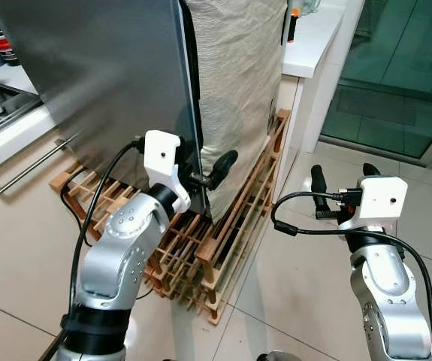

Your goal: Restocking fridge

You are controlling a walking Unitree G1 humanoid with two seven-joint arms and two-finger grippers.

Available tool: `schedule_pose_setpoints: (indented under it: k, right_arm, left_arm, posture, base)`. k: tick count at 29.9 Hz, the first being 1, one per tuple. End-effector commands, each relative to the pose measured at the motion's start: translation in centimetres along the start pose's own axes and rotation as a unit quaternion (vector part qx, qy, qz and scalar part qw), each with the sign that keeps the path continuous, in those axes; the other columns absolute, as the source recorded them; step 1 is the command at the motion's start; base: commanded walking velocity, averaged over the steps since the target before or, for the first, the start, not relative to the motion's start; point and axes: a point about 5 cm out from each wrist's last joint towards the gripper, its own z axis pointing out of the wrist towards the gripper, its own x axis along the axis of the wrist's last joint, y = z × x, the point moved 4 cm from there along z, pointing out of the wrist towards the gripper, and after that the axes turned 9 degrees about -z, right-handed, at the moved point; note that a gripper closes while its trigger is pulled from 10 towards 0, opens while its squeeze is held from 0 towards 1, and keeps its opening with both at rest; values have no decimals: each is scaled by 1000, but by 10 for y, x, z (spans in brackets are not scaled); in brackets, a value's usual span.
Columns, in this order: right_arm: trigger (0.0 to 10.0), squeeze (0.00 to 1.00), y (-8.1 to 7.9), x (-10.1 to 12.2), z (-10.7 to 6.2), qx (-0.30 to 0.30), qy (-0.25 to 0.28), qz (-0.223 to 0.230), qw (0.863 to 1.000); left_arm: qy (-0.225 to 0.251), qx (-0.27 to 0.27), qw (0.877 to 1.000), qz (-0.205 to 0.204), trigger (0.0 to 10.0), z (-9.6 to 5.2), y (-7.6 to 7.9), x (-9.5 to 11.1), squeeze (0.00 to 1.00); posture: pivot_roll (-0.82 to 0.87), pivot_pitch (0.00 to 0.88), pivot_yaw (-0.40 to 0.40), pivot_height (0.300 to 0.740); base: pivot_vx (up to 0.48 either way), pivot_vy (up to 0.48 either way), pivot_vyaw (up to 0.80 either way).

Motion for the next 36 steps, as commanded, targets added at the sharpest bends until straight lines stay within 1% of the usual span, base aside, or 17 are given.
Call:
schedule_pose_setpoints:
  k: [1,9,12,13,14,16,19,20,22,23,25,26,28,29,30,33,36]
  right_arm:
    - [10000,0,0,1,1,0,5,-6,1000]
    - [10000,0,3,0,3,-3,7,-9,1000]
    - [10000,0,3,0,3,-4,7,-9,1000]
    - [10000,0,3,0,3,-3,7,-10,1000]
    - [10000,0,3,0,3,-3,7,-10,1000]
    - [10000,0,3,-1,4,-2,7,-10,1000]
    - [10000,0,3,-3,2,4,2,-10,1000]
    - [10000,0,3,-4,2,5,0,-11,1000]
    - [10000,0,1,-6,-1,14,-4,-13,1000]
    - [10000,0,1,-6,-1,14,-4,-13,1000]
    - [10000,0,-4,-8,-6,40,-6,-13,999]
    - [10000,0,-4,-8,-6,40,-6,-13,999]
    - [10000,0,-11,-8,-13,64,-7,-22,998]
    - [10000,0,-11,-9,-15,65,-11,-25,997]
    - [10000,0,-10,-9,-16,63,-13,-27,998]
    - [10000,0,-8,-8,-17,60,-12,-34,998]
    - [10000,0,-8,-6,-21,66,-10,-48,997]
  left_arm:
    - [12,3,1000,7,10000,4,-2,8,0]
    - [22,17,999,-18,10000,20,-5,13,0]
    - [23,10,999,-29,10000,25,0,12,0]
    - [23,-24,999,-31,10000,33,15,11,0]
    - [23,-24,999,-31,10000,33,15,11,0]
    - [16,-60,998,-27,10000,40,29,9,0]
    - [9,-164,986,-30,10000,59,70,6,0]
    - [6,-184,983,-31,10000,63,78,6,0]
    - [-4,-214,976,-37,10000,71,92,0,0]
    - [-4,-214,976,-37,10000,71,92,0,0]
    - [-23,-254,966,-52,10000,84,118,-11,0]
    - [-23,-254,966,-52,10000,84,118,-11,0]
    - [-34,-302,950,-74,10000,94,158,-17,0]
    - [-40,-366,924,-104,10000,90,197,-18,0]
    - [-45,-399,909,-117,10000,85,212,-19,0]
    - [-53,-448,882,-136,10000,76,231,-20,0]
    - [-51,-472,869,-139,10000,69,235,-19,0]
  posture:
    - [-166,0,70,740]
    - [-177,0,75,740]
    - [-178,0,73,740]
    - [-180,0,69,740]
    - [-180,0,69,740]
    - [-181,0,66,740]
    - [-194,0,53,740]
    - [-194,0,53,740]
    - [-208,0,52,740]
    - [-208,0,52,740]
    - [-235,0,55,740]
    - [-235,0,55,740]
    - [-247,0,55,740]
    - [-275,0,57,740]
    - [-275,0,57,740]
    - [-288,0,60,740]
    - [-291,0,54,740]
  base:
    - [0,0,0]
    - [0,0,0]
    - [0,0,0]
    - [0,0,0]
    - [0,0,0]
    - [0,0,0]
    - [0,0,0]
    - [0,0,0]
    - [0,0,0]
    - [0,0,0]
    - [0,0,0]
    - [0,0,0]
    - [0,0,0]
    - [0,0,0]
    - [0,0,0]
    - [0,0,0]
    - [0,0,0]
